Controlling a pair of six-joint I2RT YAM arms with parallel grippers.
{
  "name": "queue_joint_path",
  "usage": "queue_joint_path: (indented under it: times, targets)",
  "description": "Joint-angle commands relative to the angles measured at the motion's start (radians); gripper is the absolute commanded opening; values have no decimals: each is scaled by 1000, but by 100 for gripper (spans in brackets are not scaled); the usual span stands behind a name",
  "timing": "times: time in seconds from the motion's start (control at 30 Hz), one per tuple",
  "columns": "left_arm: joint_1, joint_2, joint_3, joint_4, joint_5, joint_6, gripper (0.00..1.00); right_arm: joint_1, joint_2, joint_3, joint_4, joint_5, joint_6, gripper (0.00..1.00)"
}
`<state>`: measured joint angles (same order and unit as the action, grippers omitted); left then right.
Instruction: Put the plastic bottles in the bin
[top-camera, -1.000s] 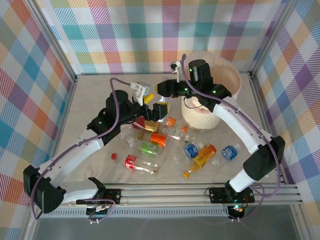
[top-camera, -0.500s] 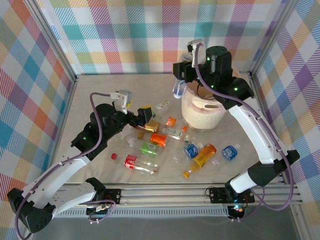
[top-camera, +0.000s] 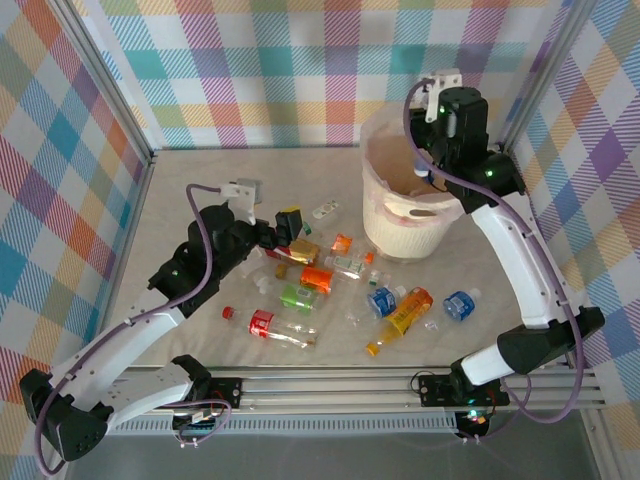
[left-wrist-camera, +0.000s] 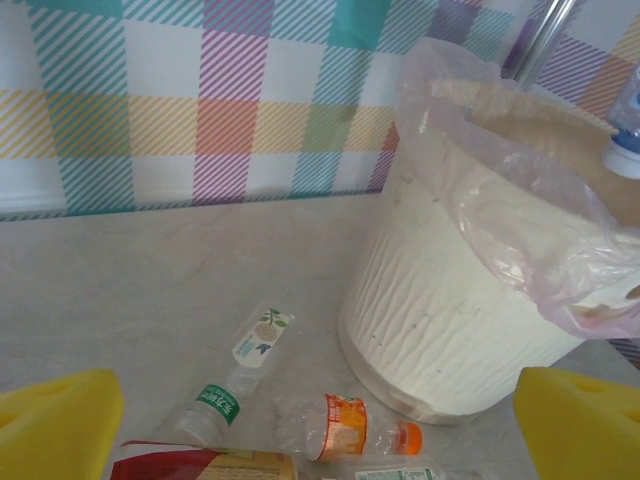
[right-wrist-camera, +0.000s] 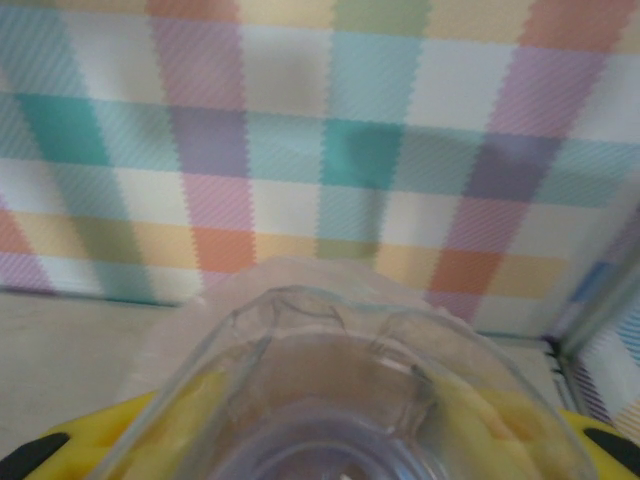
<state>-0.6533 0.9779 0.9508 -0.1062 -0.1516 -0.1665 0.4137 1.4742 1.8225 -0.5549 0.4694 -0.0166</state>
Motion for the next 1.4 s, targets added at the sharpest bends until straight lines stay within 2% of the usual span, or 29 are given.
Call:
queue_joint_path:
  times: [0.0,0.3,0.67,0.87,1.0,1.37]
  targets:
    - [-12,-10,-4,-2,-54,-19,100,-24,-19,-52,6,74,-12,23]
    - [-11,-30,-10,-14,-102,-35,100,-44,32,-135,-3,71,16,26]
    - [-9,-19,-6,-48,-146,-47,100,-80,165,-135,-41,-14,92,34]
    - [-6,-18,-6,-65,-160,-49,100,-106,209,-148,-62,-54,145,42]
    - [-2,-19,-5,-78,-186,-60,100,-130,223,-166,-74,-89,176,51]
    - [12,3,8,-133,-239,-80,100,-157,196,-187,-85,-156,201,67]
